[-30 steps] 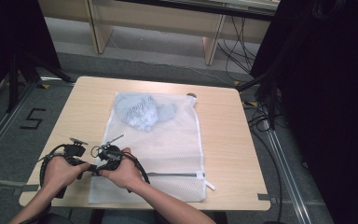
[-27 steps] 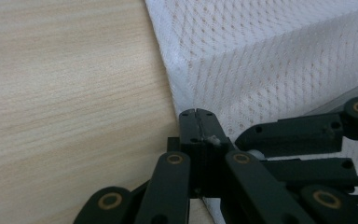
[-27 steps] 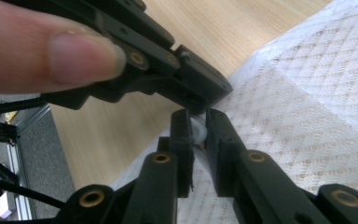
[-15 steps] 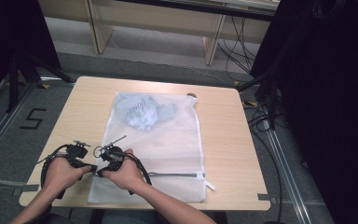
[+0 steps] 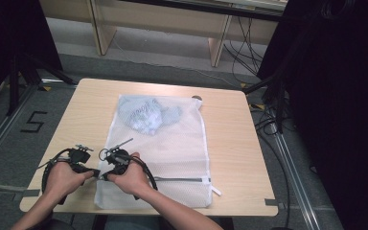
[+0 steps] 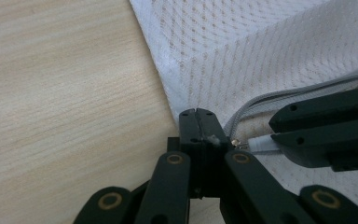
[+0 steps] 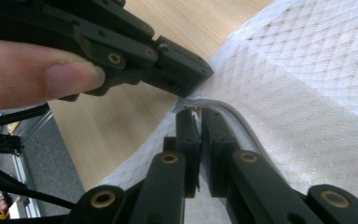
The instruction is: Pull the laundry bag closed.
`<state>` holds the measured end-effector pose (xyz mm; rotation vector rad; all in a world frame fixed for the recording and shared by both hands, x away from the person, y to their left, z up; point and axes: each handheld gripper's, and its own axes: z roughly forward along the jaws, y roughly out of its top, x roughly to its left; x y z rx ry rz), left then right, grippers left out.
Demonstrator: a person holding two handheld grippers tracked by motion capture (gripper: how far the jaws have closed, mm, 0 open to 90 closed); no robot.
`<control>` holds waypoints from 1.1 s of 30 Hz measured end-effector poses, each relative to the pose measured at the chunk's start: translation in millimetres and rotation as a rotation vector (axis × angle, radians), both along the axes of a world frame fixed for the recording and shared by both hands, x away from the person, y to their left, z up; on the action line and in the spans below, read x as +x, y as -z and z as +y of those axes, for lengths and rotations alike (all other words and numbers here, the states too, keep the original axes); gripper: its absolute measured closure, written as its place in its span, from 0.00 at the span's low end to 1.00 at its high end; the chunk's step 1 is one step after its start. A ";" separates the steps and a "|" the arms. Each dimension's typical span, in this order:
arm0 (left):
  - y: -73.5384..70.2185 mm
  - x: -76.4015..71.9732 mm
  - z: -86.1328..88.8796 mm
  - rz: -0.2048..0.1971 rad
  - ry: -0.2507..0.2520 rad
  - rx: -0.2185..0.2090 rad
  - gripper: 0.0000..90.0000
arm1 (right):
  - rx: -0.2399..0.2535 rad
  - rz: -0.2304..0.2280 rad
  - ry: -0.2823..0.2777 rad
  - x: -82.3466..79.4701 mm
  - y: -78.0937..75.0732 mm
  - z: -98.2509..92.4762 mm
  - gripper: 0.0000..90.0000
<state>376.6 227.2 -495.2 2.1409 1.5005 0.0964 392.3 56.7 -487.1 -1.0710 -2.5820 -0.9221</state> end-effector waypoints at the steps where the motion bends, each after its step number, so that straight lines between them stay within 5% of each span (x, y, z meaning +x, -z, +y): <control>1: -0.4 -1.3 -1.5 0.014 -0.024 -0.008 1.00 | -0.013 -0.032 0.000 0.9 0.0 -0.6 0.97; 11: -0.2 0.8 1.4 0.013 -0.008 -0.009 1.00 | 0.021 -0.008 -0.015 2.9 2.9 2.6 0.96; 21: -0.1 0.6 1.5 0.011 -0.008 -0.010 1.00 | -0.010 -0.021 -0.018 -0.5 7.9 10.4 0.96; 27: -0.1 0.7 1.7 0.013 -0.007 -0.011 1.00 | 0.010 0.032 0.014 -0.6 8.1 7.4 0.97; 33: -0.2 0.8 3.4 0.017 0.003 -0.007 1.00 | -0.047 -0.028 0.029 -1.8 2.8 4.3 0.97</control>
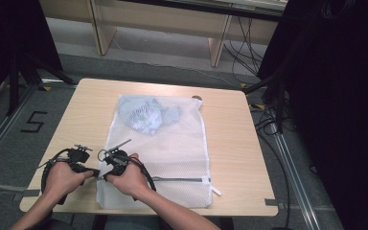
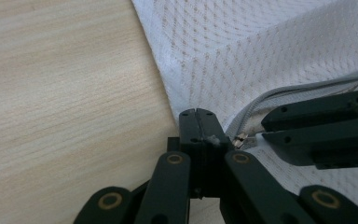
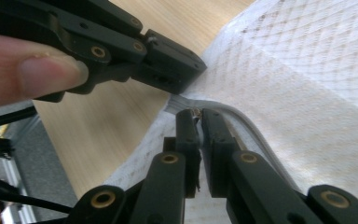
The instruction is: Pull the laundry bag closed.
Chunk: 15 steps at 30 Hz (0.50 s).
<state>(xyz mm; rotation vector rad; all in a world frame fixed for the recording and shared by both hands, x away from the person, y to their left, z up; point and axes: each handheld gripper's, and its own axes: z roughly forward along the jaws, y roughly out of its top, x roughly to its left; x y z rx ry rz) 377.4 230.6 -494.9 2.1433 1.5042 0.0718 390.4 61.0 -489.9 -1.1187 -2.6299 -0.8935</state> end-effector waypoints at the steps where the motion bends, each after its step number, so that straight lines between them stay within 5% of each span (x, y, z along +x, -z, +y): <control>1: 0.1 0.1 0.1 0.001 0.004 0.001 1.00 | -0.008 -0.010 -0.004 -1.1 -1.3 -1.1 0.97; 15: -0.1 -0.1 0.0 0.000 0.001 0.002 1.00 | -0.001 -0.017 -0.004 -5.0 -6.7 -6.0 0.97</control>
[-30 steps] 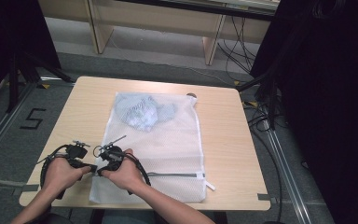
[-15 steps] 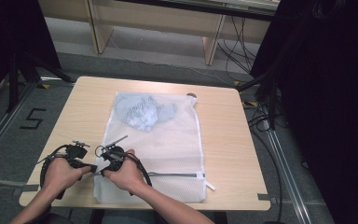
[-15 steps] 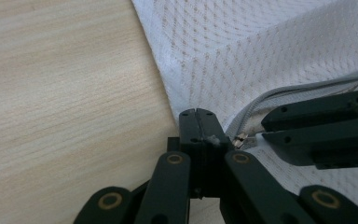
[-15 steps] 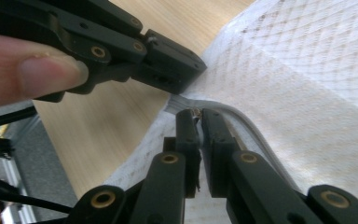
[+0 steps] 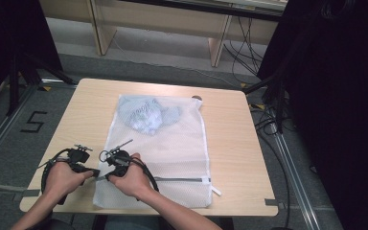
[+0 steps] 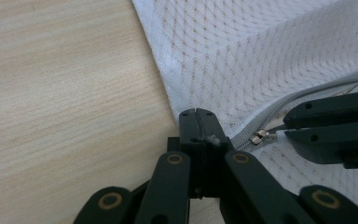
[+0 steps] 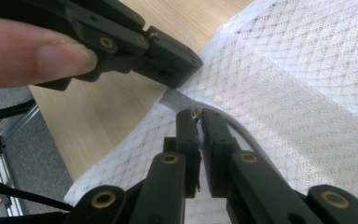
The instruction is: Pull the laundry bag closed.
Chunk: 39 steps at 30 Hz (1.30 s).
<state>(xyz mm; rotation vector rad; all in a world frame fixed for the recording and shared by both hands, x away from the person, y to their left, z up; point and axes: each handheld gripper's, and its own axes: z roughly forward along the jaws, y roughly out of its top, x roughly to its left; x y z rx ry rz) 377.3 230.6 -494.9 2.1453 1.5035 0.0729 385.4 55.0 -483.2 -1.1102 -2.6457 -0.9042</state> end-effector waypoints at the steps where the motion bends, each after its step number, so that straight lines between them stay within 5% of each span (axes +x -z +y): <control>1: -0.1 0.1 0.3 0.002 -0.001 0.000 1.00 | -0.003 -0.011 -0.014 0.2 -0.3 -2.0 0.97; 39: 0.3 -0.1 0.7 0.000 -0.002 -0.005 1.00 | -0.030 -0.009 -0.009 0.4 -5.9 -22.2 0.97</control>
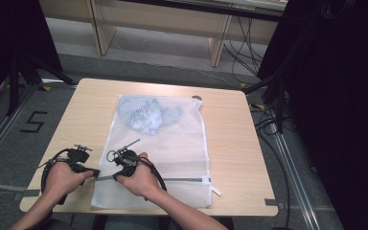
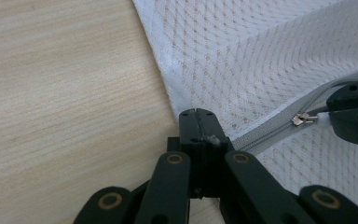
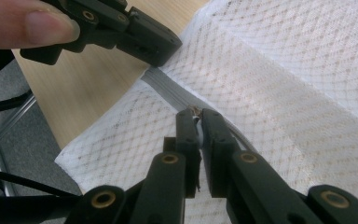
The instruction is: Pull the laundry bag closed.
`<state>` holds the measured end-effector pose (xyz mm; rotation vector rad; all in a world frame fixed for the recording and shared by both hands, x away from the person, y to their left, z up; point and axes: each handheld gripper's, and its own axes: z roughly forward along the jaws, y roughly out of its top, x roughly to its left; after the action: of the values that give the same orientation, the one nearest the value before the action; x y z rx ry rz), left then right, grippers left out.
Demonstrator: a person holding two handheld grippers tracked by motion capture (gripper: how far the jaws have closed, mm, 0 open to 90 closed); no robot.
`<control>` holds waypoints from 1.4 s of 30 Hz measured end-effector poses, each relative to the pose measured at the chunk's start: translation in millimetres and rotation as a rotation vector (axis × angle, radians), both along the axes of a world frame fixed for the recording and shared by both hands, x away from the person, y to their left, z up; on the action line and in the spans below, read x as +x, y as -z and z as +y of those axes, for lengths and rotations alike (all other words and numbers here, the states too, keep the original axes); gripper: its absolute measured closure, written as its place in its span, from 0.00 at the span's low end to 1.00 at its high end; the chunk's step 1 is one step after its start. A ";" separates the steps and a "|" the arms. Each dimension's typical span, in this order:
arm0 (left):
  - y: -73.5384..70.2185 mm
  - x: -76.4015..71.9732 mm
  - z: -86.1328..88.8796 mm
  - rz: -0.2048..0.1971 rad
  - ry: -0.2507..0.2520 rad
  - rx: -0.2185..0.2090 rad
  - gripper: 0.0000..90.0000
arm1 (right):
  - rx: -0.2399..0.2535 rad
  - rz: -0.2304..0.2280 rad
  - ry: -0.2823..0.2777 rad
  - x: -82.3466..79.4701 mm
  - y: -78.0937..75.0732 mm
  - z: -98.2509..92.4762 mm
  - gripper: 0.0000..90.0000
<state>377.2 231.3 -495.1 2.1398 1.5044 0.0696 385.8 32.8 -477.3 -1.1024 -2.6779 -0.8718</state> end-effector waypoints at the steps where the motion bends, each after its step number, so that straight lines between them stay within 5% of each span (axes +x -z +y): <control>1: 0.0 0.0 0.0 0.000 0.000 0.000 1.00 | 0.000 0.000 0.000 0.0 0.0 0.0 0.97; 8: 0.0 0.1 -0.1 0.000 0.001 0.001 1.00 | 0.005 0.018 0.016 0.0 -1.8 -3.3 0.97; 13: 1.5 -0.3 -0.5 -0.017 -0.006 -0.009 1.00 | -0.006 -0.039 -0.032 3.4 -0.1 -6.0 0.97; 15: 1.5 -0.2 -0.5 -0.016 -0.007 -0.010 1.00 | -0.010 -0.035 -0.030 2.5 -0.7 -6.1 0.97; 16: -0.3 0.0 0.2 0.005 0.000 0.001 1.00 | -0.012 0.002 0.006 -0.1 -2.0 -5.4 0.97; 42: 0.0 0.4 0.6 0.008 0.004 -0.005 1.00 | -0.017 0.011 0.020 3.2 -3.3 -18.8 0.97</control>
<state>377.5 231.9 -495.1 2.1414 1.5037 0.0564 389.0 14.0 -474.0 -1.1364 -2.6752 -0.8449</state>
